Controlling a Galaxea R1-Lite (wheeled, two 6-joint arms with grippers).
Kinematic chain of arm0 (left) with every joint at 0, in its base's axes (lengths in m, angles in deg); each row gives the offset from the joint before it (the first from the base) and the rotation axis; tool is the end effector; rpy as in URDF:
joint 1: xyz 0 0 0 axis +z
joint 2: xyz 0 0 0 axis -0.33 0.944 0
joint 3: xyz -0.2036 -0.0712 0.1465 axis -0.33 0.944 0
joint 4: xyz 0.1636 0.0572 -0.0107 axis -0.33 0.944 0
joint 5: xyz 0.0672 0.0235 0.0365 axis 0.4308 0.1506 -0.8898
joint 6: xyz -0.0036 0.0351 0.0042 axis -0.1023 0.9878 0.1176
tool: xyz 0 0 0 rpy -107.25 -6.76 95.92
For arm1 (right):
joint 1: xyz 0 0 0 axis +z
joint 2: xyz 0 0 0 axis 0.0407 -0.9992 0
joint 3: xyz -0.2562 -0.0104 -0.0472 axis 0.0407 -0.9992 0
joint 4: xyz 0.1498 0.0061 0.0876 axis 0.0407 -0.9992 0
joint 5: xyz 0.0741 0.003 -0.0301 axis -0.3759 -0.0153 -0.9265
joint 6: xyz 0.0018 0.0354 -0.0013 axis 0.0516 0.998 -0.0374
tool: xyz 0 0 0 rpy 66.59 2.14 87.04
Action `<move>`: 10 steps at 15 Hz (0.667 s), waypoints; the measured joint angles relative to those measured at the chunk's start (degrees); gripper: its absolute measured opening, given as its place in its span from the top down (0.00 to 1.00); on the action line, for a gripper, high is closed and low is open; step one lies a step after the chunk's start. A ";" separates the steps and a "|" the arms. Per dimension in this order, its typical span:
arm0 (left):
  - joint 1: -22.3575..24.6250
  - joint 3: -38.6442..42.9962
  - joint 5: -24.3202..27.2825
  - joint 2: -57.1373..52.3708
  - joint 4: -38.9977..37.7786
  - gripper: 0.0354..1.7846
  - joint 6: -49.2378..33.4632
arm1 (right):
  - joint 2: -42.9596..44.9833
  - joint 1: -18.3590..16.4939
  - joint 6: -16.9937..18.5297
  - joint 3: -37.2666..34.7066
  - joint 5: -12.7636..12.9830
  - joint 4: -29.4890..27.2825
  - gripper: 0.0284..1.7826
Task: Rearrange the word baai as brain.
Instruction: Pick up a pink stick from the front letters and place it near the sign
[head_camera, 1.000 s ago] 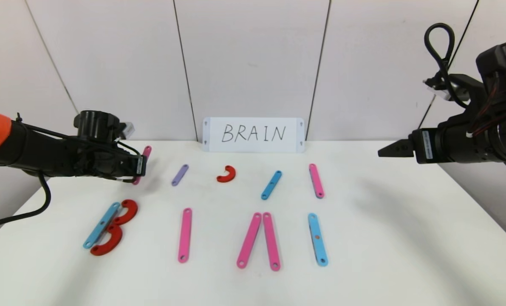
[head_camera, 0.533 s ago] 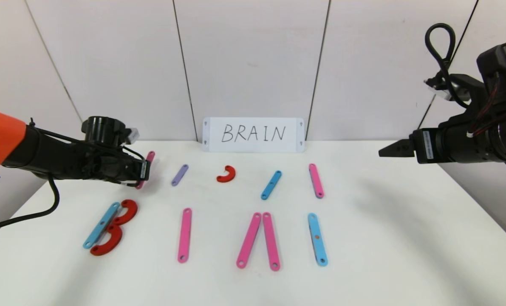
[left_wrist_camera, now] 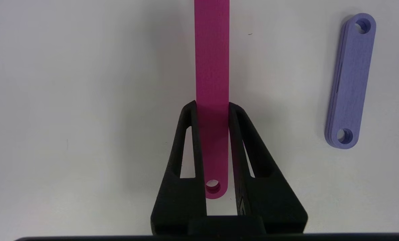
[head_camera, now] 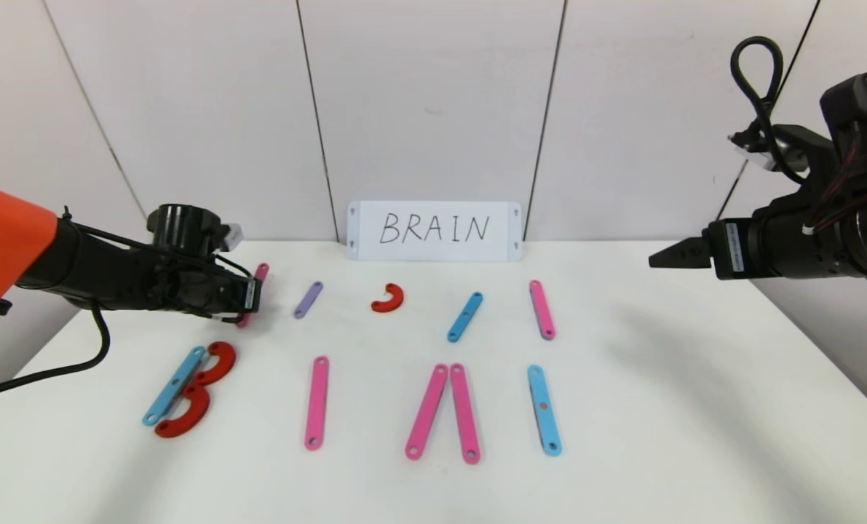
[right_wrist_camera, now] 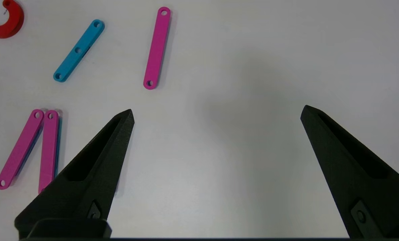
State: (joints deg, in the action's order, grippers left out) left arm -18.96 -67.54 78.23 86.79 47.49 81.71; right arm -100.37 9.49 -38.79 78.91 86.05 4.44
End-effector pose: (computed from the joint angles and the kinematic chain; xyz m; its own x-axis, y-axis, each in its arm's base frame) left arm 0.3833 0.0001 0.0827 0.7698 -0.0513 -0.6362 0.0465 0.9986 -0.0243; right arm 0.2556 0.0524 0.2145 0.7653 0.1289 -0.6306 -0.1182 0.9912 0.0592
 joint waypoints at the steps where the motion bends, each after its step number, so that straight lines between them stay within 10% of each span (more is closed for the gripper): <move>1: -0.10 0.00 -0.01 0.32 -0.16 0.87 0.04 | 0.00 0.00 0.04 -0.02 0.00 0.00 0.02; 10: -0.06 -0.87 -0.26 2.22 -0.18 0.86 -0.02 | 0.04 0.02 -0.02 -0.05 0.00 0.00 0.02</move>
State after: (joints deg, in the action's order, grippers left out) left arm -19.02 -68.40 77.98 89.01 47.30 81.68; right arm -100.33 9.52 -38.81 78.86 86.05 4.44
